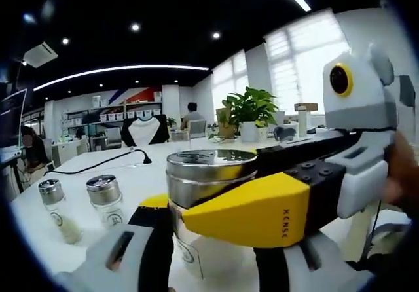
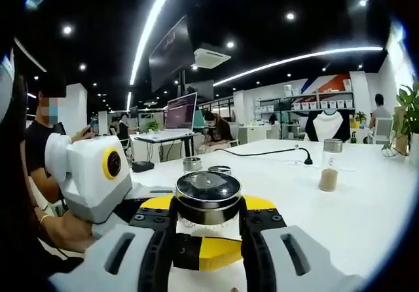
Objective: Rotate the seasoning bottle until the label or dispensing opening points toward the visible target arrow and the bottle remains upright within the marked orientation range
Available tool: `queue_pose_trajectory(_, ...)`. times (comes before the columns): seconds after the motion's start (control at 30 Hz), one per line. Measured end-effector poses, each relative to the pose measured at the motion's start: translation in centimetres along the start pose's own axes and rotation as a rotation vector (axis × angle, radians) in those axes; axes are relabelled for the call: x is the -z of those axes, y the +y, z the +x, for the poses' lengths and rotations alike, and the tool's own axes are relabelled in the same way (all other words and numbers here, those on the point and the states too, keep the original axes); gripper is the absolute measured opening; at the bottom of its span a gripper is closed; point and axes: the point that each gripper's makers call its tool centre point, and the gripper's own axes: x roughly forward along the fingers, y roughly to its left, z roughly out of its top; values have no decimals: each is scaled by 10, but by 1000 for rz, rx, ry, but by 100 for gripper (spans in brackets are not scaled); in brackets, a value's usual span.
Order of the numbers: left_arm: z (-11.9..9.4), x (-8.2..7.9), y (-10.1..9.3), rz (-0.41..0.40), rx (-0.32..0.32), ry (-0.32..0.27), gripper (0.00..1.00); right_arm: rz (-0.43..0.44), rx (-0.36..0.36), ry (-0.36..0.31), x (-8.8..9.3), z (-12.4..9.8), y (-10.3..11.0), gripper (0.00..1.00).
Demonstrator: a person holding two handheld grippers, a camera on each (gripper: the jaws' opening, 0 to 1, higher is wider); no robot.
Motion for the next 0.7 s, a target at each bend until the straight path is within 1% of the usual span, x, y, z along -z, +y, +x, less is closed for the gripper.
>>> queue_pose_trajectory(0.07, -1, -2, -1, 4, 10, -3, 47, -5, -21, -13, -2, -1, 0, 35)
queue_pose_trajectory(0.17, -1, -4, -2, 17, 19, -10, 47, 13, -44, -29, -4, -2, -1, 35)
queue_pose_trajectory(0.23, -2, -6, -3, 9, 41, -16, 47, 12, -53, -36, -5, -3, -1, 35)
queue_pose_trajectory(0.33, -2, -7, -7, 24, 71, -20, 46, 0, -62, -40, -6, -4, -1, 35)
queue_pose_trajectory(0.4, -3, -8, -9, 36, 105, -24, 46, -12, -68, -40, -7, -6, 0, 35)
queue_pose_trajectory(0.43, -4, -9, -11, 49, 128, -35, 46, -16, -72, -41, -7, -7, -1, 35)
queue_pose_trajectory(0.47, -5, -10, -12, 55, 139, -42, 46, -12, -75, -40, -7, -8, -1, 35)
queue_pose_trajectory(0.6, -7, -8, -17, 93, 200, -33, 47, -2, -82, -35, -4, -9, 1, 35)
queue_pose_trajectory(0.7, -10, -6, -22, 83, 279, -37, 46, -4, -82, -29, -2, -9, 1, 35)
